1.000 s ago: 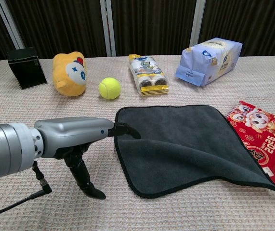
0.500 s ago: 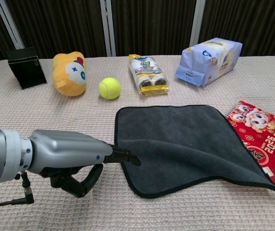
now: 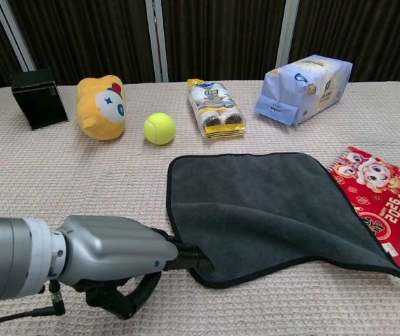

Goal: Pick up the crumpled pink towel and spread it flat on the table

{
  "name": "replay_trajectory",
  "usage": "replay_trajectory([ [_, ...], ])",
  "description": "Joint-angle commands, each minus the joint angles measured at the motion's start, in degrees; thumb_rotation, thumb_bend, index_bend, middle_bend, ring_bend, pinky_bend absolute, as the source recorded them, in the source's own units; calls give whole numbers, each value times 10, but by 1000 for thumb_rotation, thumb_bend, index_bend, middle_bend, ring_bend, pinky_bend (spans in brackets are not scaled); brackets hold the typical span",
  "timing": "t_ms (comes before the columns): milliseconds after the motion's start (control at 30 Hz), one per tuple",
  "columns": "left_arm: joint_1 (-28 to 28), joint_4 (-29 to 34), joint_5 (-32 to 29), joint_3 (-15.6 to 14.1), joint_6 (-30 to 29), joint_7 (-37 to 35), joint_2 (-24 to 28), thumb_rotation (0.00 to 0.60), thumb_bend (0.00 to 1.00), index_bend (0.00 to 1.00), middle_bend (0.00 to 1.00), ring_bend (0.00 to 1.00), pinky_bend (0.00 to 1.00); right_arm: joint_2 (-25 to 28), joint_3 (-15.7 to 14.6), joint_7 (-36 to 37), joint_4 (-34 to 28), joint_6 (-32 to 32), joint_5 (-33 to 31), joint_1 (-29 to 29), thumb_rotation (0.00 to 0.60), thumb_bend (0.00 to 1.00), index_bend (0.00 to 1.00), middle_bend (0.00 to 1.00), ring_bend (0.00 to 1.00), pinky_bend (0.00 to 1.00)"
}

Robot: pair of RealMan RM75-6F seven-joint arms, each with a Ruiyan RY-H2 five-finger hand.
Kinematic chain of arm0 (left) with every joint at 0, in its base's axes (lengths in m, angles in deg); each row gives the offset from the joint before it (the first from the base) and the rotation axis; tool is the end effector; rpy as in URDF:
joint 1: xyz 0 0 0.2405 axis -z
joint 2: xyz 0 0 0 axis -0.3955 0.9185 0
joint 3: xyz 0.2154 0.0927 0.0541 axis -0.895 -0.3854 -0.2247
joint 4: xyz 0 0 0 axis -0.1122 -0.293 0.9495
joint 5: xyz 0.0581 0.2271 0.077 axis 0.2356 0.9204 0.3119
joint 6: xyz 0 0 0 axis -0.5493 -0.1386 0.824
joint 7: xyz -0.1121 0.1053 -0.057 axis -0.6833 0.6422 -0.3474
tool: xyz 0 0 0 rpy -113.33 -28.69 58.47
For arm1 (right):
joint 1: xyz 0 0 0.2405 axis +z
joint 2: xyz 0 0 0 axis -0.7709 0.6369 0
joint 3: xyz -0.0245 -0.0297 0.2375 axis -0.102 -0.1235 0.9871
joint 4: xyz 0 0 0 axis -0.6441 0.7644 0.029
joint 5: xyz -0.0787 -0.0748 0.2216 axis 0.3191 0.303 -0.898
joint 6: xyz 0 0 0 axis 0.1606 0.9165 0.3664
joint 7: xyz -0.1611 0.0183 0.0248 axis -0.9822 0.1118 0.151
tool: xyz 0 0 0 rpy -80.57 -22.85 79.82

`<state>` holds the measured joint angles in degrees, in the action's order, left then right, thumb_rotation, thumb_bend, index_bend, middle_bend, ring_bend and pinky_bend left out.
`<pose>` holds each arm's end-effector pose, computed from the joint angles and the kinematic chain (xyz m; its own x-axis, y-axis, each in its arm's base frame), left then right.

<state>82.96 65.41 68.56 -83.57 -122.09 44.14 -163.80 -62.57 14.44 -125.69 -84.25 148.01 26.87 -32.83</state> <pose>-0.0622 0.1886 -0.1135 0.6728 0.5735 0.4674 0.7120 -0.6736 -0.1984 -0.2196 -0.2567 0.0645 0.6832 0.0594 0.7278 -0.7184 -0.1240 0.6845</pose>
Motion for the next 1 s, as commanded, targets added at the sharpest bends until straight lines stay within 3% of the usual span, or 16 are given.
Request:
replay_trajectory([
  [33, 5, -4, -8, -2, -9, 7, -14, 600, 1000, 3, 0, 0, 33, -15, 6, 4, 18, 30, 18, -12, 600, 502, 0, 777, 840, 820],
  [133, 8, -6, -12, -3, -14, 9, -22, 600, 975, 2, 0, 0, 33, -19, 6, 18, 21, 40, 24, -20, 600, 502, 0, 648, 718, 720],
  [267, 10, -10, -15, -4, -22, 11, -31, 600, 868, 0, 0, 0, 33, -17, -1, 49, 18, 39, 26, -32, 600, 499, 0, 320, 344, 294],
  [333, 11, -12, -16, -5, -26, 13, -34, 600, 839, 0, 0, 0, 33, -18, -3, 57, 22, 39, 28, -35, 600, 483, 0, 171, 165, 135],
  [500, 17, -11, -23, -6, -33, 21, -39, 600, 850, 0, 0, 0, 33, -19, -3, 70, 31, 37, 33, -39, 600, 474, 0, 70, 51, 43],
  [1000, 9, -18, -4, 2, -64, 15, -58, 600, 853, 0, 0, 0, 33, -19, 2, 75, 37, 28, 34, -45, 600, 475, 0, 44, 35, 42],
])
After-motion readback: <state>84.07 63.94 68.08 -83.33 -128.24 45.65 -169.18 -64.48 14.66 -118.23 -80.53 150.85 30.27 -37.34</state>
